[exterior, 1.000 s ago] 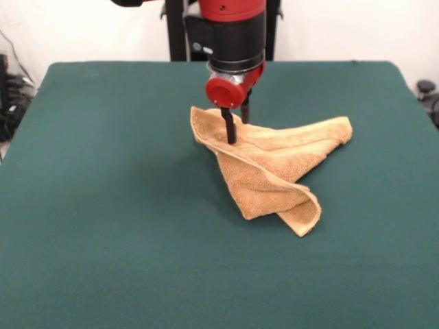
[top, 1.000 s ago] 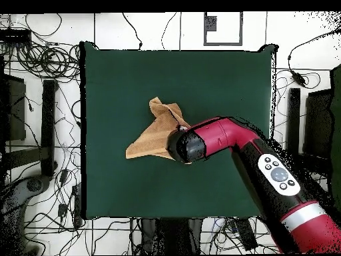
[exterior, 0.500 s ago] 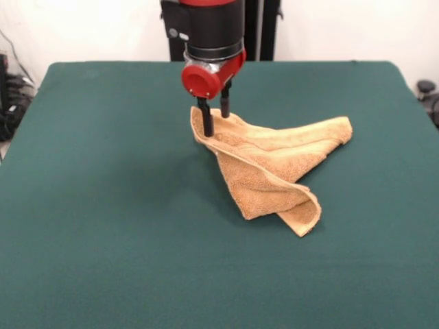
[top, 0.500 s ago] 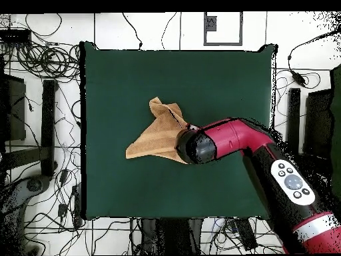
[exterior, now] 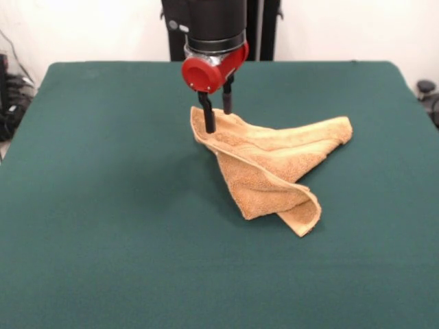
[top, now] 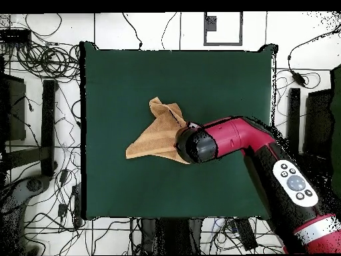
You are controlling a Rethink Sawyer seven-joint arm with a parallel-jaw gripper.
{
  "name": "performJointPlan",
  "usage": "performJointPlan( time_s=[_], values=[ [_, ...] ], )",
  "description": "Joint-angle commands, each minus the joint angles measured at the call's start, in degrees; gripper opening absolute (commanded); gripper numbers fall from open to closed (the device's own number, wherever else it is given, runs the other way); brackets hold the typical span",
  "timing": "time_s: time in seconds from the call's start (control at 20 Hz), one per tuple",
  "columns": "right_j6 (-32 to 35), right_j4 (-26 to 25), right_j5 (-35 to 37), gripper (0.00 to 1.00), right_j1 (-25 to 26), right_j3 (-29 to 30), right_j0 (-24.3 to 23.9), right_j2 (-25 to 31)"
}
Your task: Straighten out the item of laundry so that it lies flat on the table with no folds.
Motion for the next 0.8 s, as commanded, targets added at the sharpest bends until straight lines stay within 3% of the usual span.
performJointPlan(
  time_s=[0.05, 0.8],
  values=[
    [-9.22, 1.42, 2.49, 1.00, 2.20, 0.99, 1.55, 4.08],
    [-9.66, 1.58, 2.40, 1.00, 2.28, 1.12, 1.28, 4.09]
  ],
)
